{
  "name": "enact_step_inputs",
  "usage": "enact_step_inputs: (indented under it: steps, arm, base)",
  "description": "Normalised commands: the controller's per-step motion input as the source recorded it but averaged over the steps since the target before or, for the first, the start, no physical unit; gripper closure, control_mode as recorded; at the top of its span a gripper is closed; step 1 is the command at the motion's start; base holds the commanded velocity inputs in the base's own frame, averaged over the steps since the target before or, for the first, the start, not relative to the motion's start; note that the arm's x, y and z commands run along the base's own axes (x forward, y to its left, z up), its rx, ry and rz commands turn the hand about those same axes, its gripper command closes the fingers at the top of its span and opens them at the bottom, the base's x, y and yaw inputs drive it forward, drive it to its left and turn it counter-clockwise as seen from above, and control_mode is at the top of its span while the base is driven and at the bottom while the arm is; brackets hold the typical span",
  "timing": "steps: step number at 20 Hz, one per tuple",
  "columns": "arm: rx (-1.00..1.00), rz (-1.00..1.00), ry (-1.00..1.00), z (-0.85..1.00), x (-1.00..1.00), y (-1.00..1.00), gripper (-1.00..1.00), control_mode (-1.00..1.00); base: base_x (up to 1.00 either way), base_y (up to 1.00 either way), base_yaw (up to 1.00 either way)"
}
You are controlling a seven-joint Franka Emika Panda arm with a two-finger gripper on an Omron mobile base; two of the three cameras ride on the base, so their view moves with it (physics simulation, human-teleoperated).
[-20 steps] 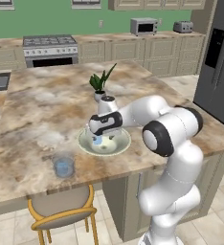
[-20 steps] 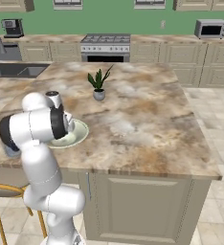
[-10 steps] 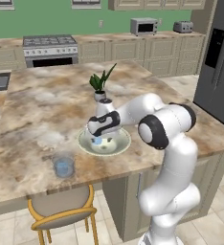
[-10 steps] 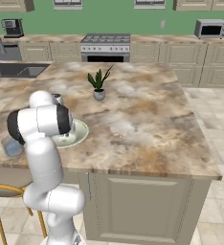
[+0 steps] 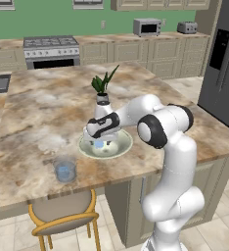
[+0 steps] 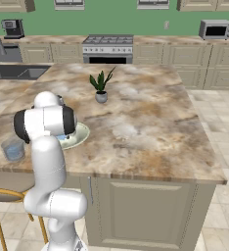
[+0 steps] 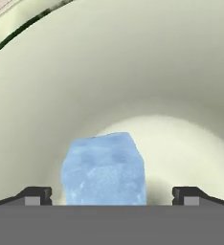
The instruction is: There are four ice cubes in the ice bowl. Place two ice cubes in each glass of water.
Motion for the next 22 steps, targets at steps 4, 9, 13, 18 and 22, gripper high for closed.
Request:
enact_step_inputs:
  steps: [4, 9, 13, 18, 22]
  arm:
    - [0.00, -0.04, 0.02, 0.00, 0.18, 0.00, -1.00, -1.00]
    - [0.00, -0.04, 0.03, -0.07, 0.00, 0.00, -1.00, -1.00]
    - [0.00, -0.05, 0.03, -0.11, 0.00, 0.00, 1.00, -1.00]
    - [0.00, -0.05, 0.05, -0.09, 0.00, 0.00, 1.00, -1.00]
    - [0.00, -0.04, 0.00, 0.00, 0.00, 0.00, 1.00, -1.00]
  base:
    - [0.00, 0.00, 0.00]
    - [0.00, 0.00, 0.00]
    - [0.00, 0.00, 0.00]
    - [0.00, 0.00, 0.00]
    - [0.00, 0.00, 0.00]
